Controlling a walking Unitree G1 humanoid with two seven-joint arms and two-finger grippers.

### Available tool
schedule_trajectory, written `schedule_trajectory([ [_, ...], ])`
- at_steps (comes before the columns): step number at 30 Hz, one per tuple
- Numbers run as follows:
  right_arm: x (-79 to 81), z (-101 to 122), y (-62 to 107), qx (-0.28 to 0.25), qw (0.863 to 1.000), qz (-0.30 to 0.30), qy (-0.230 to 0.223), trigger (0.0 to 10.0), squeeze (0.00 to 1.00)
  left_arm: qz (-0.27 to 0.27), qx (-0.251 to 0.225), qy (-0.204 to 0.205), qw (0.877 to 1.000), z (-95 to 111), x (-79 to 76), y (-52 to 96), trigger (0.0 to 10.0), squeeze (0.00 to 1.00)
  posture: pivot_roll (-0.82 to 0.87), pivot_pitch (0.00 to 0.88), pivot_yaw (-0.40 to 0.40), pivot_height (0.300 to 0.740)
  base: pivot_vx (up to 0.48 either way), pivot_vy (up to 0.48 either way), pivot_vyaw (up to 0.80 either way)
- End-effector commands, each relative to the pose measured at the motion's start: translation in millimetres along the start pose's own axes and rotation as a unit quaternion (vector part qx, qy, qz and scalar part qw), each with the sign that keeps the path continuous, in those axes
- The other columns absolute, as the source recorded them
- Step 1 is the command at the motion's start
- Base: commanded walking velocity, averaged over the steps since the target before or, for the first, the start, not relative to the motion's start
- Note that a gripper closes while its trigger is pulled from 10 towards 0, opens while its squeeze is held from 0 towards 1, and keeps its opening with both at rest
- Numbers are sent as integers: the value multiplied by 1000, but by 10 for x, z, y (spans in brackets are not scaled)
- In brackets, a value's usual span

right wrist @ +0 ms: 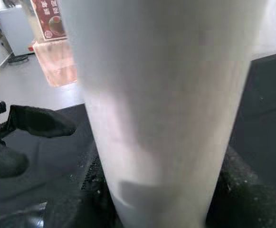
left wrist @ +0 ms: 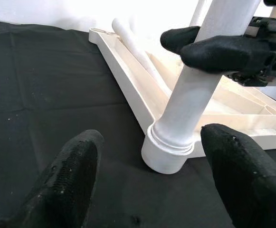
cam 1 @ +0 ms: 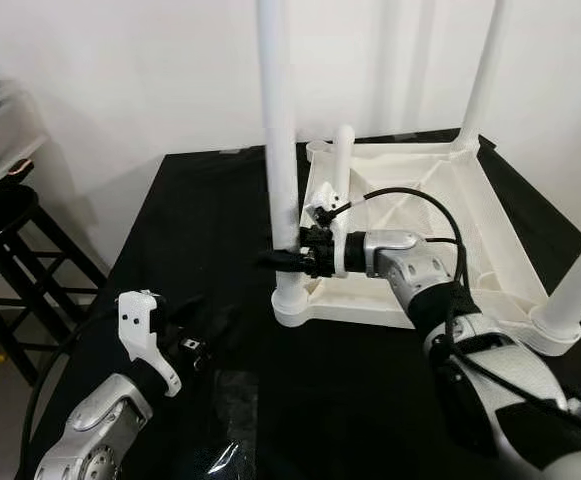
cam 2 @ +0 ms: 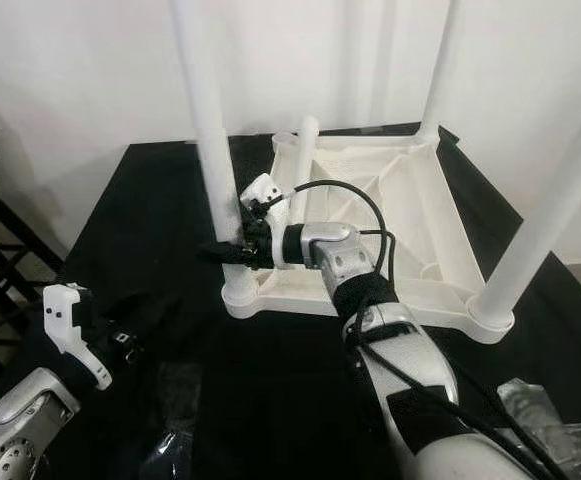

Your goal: Building children table

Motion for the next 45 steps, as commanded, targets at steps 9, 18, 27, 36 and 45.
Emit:
schedule_trajectory([
  [9,-21,-134,69,-2,1000,-14,-4,0,0,2,-3,1,1000,5,-18,23,10000,0,-19,29,60,740,0,0,0],
  [18,240,-953,-54,7,928,-346,-140,0,0,-1,9,-4,1000,13,17,54,10000,0,-17,43,84,740,0,0,0],
  [27,164,-792,-120,-13,939,-328,-101,2039,0,5,12,-13,1000,8,59,48,10000,0,-29,31,90,740,0,0,0],
  [36,292,-615,31,-49,947,-306,-88,10000,1000,28,20,-26,999,17,94,69,10000,0,-28,37,97,740,0,0,0],
  [45,540,-679,516,-48,946,-317,50,10000,35,234,36,-164,958,115,331,364,10000,0,-56,61,126,740,0,0,0],
])
Point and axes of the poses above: a point about 5 cm out from each wrist's last joint towards the gripper, its own y axis pointing back from the gripper into the wrist, its own z axis along the axis of the wrist's last joint, x = y × z, the point moved 3 cm from there along -y, pointing out of the wrist towards the gripper, and after that the axes turned 8 degrees about -y, right-handed, at the moved point
